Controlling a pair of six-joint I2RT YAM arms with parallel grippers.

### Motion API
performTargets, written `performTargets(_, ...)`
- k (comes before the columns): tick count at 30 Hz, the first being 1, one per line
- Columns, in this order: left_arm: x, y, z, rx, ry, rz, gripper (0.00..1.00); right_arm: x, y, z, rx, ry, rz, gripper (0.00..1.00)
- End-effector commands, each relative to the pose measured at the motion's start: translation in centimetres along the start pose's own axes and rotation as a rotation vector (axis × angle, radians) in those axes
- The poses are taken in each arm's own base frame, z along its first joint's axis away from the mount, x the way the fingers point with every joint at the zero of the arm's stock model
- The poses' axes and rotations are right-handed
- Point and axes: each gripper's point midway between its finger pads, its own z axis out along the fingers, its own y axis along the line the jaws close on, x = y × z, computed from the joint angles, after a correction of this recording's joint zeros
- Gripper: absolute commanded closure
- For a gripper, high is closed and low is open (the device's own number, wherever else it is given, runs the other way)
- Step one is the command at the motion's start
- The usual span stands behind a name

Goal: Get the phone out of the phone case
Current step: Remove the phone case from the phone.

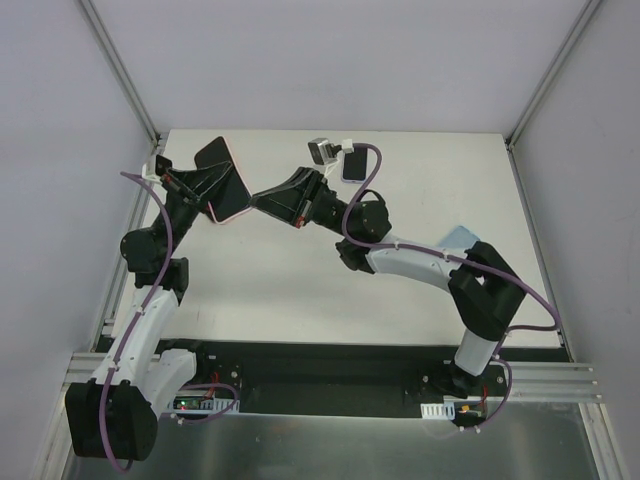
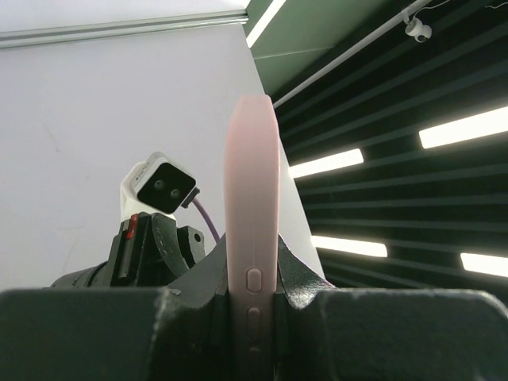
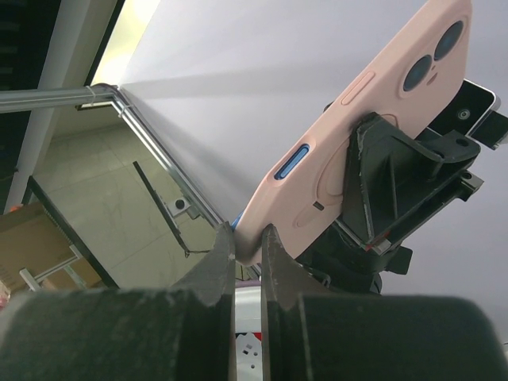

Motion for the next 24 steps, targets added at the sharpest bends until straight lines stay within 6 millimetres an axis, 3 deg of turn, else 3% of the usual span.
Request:
performTargets(1,2.8,0.6,-0.1,-0.079,0.13,-0.193,1.0,6.8,2.2,0.5,-0.167,0.233,-0.064,0.99)
performTargets(24,3.3,-1.2,0.0,-0.029,0.146,-0.205,1.0,7.5,1.8,1.4,-0.201,0.264,-0.067,0.99)
